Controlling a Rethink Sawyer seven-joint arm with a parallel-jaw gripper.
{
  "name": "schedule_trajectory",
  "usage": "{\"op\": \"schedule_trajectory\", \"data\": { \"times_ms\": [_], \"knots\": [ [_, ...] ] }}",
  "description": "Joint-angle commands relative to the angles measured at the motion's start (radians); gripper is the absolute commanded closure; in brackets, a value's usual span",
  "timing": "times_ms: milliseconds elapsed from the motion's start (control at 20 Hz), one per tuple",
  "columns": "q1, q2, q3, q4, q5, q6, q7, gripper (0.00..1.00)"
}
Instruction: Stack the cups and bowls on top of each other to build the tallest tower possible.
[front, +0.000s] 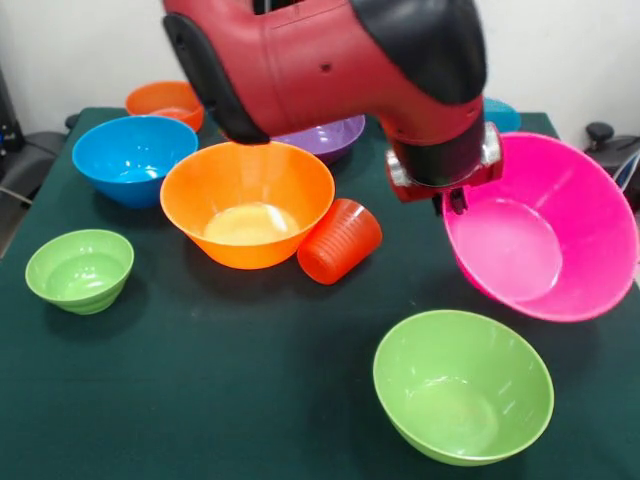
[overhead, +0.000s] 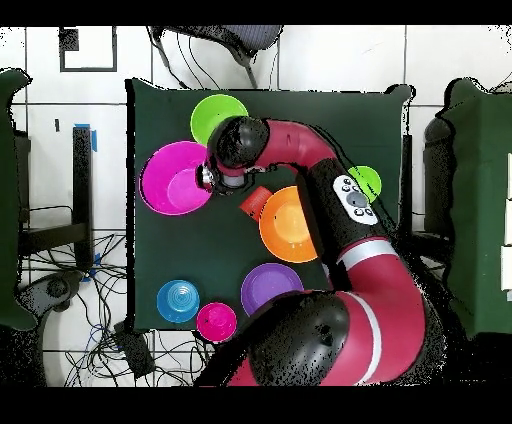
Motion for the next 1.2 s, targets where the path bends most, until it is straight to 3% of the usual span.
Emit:
{"op": "schedule_trajectory", "data": {
  "times_ms": [50,400,600,850,1000,1200],
  "knots": [
    [-0.027,0.074,0.107,-0.129,0.077,0.211,-0.247,1.00],
    [-0.072,0.114,0.196,-0.163,0.198,0.290,-0.216,1.00],
    [-0.062,0.129,0.212,-0.221,0.213,0.328,-0.201,1.00],
    [-0.073,0.136,0.264,-0.234,0.270,0.307,-0.199,1.00],
    [-0.093,0.147,0.300,-0.205,0.258,0.250,-0.268,1.00],
    [-0.067,0.171,0.302,-0.341,0.194,0.303,-0.343,1.00]
  ]
}}
